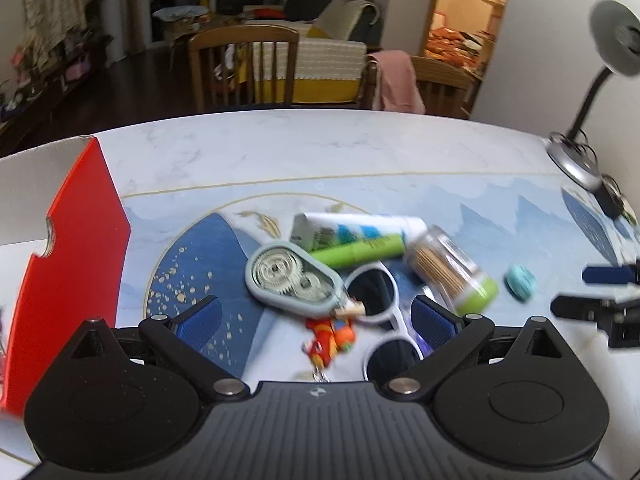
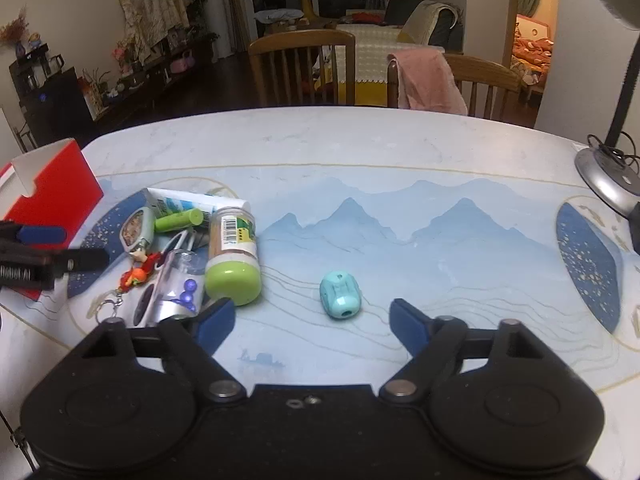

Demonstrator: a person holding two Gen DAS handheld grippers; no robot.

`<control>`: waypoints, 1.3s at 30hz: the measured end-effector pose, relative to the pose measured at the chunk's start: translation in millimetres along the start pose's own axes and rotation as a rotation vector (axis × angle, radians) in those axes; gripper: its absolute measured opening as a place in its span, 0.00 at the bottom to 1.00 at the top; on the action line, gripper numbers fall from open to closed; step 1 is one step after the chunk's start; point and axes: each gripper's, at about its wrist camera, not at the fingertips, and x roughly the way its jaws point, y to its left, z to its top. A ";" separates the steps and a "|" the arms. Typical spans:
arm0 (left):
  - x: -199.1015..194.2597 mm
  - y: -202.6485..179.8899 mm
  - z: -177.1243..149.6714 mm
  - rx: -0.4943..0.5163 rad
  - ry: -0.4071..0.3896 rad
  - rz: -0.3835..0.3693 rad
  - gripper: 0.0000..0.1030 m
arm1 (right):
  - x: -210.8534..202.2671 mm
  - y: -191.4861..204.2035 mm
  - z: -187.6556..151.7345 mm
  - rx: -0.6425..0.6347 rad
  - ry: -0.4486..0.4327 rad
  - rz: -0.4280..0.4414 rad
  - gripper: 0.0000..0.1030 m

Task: Organize rigid objects
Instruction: 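Grasp the mint-blue eraser with the right gripper while the left gripper grasps the grey correction tape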

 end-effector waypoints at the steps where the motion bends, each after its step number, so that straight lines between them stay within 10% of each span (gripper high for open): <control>1: 3.9 0.9 3.0 -0.006 -0.001 0.017 0.98 | 3.5 -1.5 1.1 -0.002 0.002 0.003 0.79; 7: 30.1 10.4 17.0 -0.055 0.030 0.115 0.98 | 29.3 -5.0 6.2 -0.015 0.030 0.006 0.72; 26: 71.7 31.1 16.5 -0.258 0.131 0.104 0.97 | 61.1 -6.5 8.8 -0.022 0.061 0.032 0.53; 39: 69.4 29.8 16.1 -0.234 0.114 0.083 0.71 | 67.7 -0.6 8.4 -0.030 0.069 0.013 0.34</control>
